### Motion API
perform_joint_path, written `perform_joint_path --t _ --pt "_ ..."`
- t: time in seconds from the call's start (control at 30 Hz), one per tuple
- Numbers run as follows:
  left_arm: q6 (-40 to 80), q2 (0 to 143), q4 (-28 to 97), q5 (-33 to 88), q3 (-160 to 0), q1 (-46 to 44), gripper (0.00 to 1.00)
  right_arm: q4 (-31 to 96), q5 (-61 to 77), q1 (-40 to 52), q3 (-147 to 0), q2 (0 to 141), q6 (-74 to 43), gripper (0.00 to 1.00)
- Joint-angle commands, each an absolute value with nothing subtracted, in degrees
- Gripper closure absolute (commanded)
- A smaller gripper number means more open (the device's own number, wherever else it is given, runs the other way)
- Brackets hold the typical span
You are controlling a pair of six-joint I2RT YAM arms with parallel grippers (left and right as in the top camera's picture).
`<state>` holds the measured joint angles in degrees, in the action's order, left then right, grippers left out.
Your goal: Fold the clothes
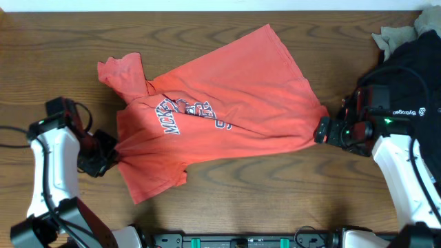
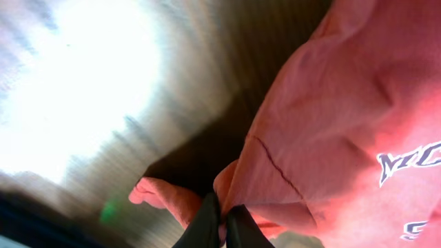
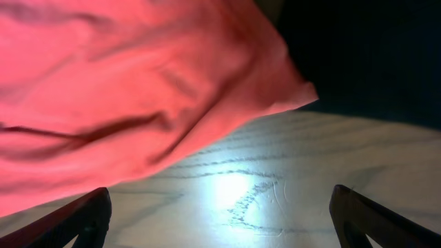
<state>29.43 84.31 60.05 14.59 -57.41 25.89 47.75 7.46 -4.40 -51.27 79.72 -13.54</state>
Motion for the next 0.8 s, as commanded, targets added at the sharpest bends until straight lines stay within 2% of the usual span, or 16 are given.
perform_joint_path --t 0.0,0.13,0.37,0.53,0.77 --pt "27.16 83.55 61.28 13.41 -58.19 27.92 0.94 47.13 3.99 -3.73 -49.6 81.97 -17.76 0.01" --pt "26.59 83.57 61.98 11.6 -58.19 28.69 0.94 44.05 2.61 -3.73 -48.75 84.75 -19.77 0.01" --pt "26.59 83.57 62.11 10.41 -58.19 28.71 0.94 39.0 10.59 -3.68 -48.66 88.42 -19.7 0.06" --pt "26.59 83.57 61.73 10.44 -58.19 28.69 0.94 27.79 10.79 -3.68 -48.66 88.53 -19.42 0.1" --pt "26.59 83.57 61.28 10.44 -58.19 28.69 0.94 15.92 9.74 -3.68 -48.64 91.98 -15.59 0.09"
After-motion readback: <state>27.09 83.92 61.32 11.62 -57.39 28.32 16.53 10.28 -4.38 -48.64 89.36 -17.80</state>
